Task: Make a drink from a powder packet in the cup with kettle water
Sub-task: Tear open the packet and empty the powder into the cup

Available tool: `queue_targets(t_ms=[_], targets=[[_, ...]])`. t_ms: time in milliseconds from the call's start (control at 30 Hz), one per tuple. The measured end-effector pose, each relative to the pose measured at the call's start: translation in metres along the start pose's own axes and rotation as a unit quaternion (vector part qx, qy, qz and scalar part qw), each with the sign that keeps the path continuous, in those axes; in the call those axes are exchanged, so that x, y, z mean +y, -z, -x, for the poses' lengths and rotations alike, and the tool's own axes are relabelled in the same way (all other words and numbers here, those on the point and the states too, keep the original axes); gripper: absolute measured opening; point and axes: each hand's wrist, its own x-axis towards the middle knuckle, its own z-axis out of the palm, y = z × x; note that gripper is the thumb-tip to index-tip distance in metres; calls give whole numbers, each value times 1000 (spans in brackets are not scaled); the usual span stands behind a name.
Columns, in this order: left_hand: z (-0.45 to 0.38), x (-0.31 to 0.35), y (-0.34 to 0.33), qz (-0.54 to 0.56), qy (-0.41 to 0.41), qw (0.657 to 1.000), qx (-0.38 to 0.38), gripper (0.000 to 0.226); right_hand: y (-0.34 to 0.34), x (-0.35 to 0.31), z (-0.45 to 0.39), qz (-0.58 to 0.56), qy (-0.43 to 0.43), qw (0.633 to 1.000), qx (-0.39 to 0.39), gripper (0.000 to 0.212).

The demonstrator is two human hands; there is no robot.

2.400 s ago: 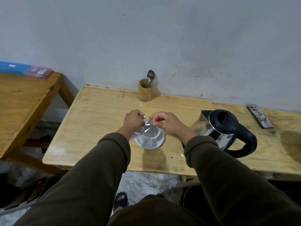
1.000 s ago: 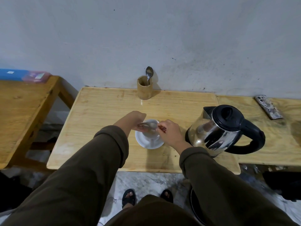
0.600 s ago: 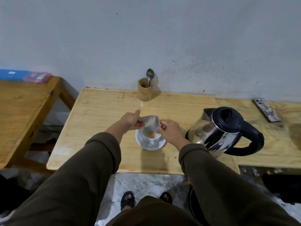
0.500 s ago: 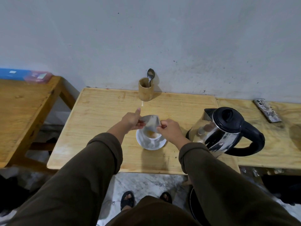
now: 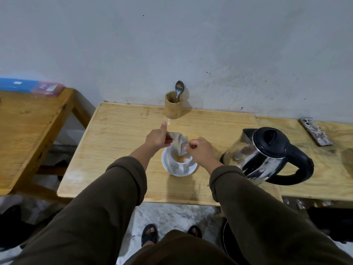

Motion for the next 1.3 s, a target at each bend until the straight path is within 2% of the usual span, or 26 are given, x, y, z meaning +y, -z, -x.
queue_targets(t_ms=[200,333,533,567,667,733,833,900,1000,1067,1133,1300], targets=[[-1,1,0,-10,-19,1000,-16,61,-4,0,-3,-15,-16,1000,7,59],[-1,1,1,-22,-32,999,-17,61,-7,3,-5,-21,-39,999,14,56],[-1,3,10,-7,8,999,-31,34,-3,2,-5,10,-13,1000,4,52],[0,3,12,7,26,999,-47,29,-2,1,-4,26,-4,1000,-4,46],[7,0,21,29,71,992,-104,23,0,-1,0,48,23,999,-11,4],[10,-6,28,24,85,988,-130,22,-1,-1,3,25,16,1000,-9,17],[17,-16,38,46,102,981,-156,8,0,-7,9,42,19,999,13,44],[18,-23,43,89,93,982,-142,22,-1,-15,13,45,17,997,57,66],[20,-32,50,146,56,984,-86,30,-6,-38,15,-90,-54,991,88,86],[20,-38,56,158,39,985,-52,35,-17,-51,12,-202,-103,972,64,78],[19,-47,64,142,29,989,-19,37,-33,-61,11,-254,-133,957,45,59],[17,-77,83,18,19,998,65,43,-79,-76,19,-150,-119,982,0,42]])
